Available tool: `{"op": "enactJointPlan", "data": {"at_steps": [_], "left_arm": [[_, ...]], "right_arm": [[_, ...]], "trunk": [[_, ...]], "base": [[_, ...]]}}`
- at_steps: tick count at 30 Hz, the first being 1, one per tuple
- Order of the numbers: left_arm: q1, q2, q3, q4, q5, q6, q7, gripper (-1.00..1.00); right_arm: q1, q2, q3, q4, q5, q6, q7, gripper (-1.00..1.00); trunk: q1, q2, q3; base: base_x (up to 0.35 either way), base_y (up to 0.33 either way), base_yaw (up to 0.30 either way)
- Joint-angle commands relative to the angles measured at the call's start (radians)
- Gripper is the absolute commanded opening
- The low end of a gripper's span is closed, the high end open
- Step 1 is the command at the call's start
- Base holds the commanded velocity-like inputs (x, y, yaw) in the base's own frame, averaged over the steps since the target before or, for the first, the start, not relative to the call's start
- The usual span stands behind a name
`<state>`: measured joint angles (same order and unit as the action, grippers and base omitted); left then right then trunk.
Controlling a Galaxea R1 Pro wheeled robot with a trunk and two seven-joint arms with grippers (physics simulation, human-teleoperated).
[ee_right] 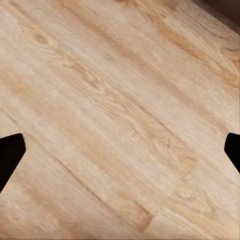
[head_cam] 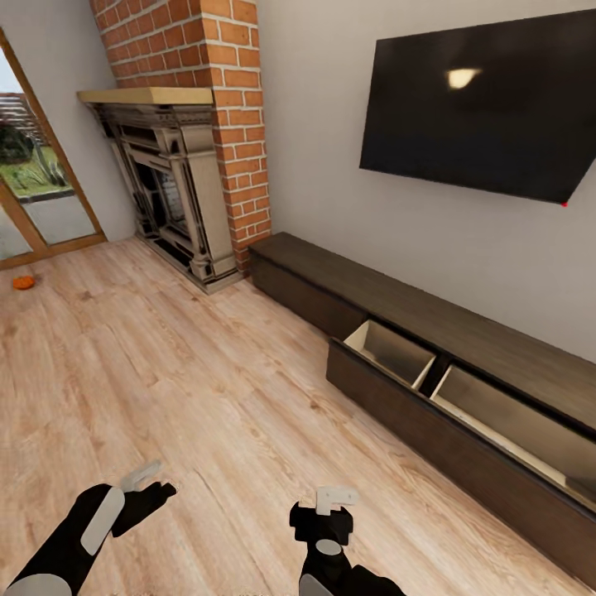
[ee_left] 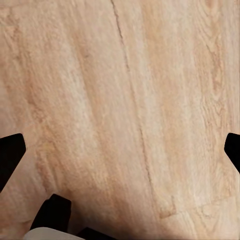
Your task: Place each of the two pumpkins and all three candles from the living room inside a cabinet in the living room (use any cabinet), then make sure every cabinet is closed, and position the cauldron so it is next to a table in the living room.
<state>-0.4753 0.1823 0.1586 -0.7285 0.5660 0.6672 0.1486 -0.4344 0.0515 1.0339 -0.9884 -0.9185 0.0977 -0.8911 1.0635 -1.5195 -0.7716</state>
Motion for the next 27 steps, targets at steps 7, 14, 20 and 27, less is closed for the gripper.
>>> {"op": "enactJointPlan", "data": {"at_steps": [7, 14, 20, 27], "left_arm": [[0.000, -0.003, 0.000, -0.002, 0.009, 0.005, 0.008, 1.00], [0.000, -0.003, 0.000, -0.002, 0.009, 0.005, 0.008, 1.00], [0.000, -0.003, 0.000, -0.002, 0.010, 0.005, 0.008, 1.00], [0.000, -0.004, -0.001, -0.002, 0.010, 0.005, 0.008, 1.00]], "right_arm": [[-0.001, 0.001, 0.002, -0.001, -0.002, 0.011, -0.008, 1.00], [-0.001, 0.001, 0.003, -0.001, -0.002, 0.017, -0.008, 1.00], [-0.001, 0.001, 0.003, 0.000, -0.002, 0.017, -0.009, 1.00], [-0.001, 0.001, 0.004, 0.000, -0.002, 0.017, -0.009, 1.00]], "trunk": [[0.000, 0.000, -0.005], [0.000, 0.000, -0.008], [0.000, 0.000, -0.011], [0.000, 0.000, -0.013]], "base": [[-0.148, -0.077, 0.264], [-0.224, -0.179, 0.270], [-0.087, -0.037, 0.271], [-0.006, -0.002, 0.272]]}}
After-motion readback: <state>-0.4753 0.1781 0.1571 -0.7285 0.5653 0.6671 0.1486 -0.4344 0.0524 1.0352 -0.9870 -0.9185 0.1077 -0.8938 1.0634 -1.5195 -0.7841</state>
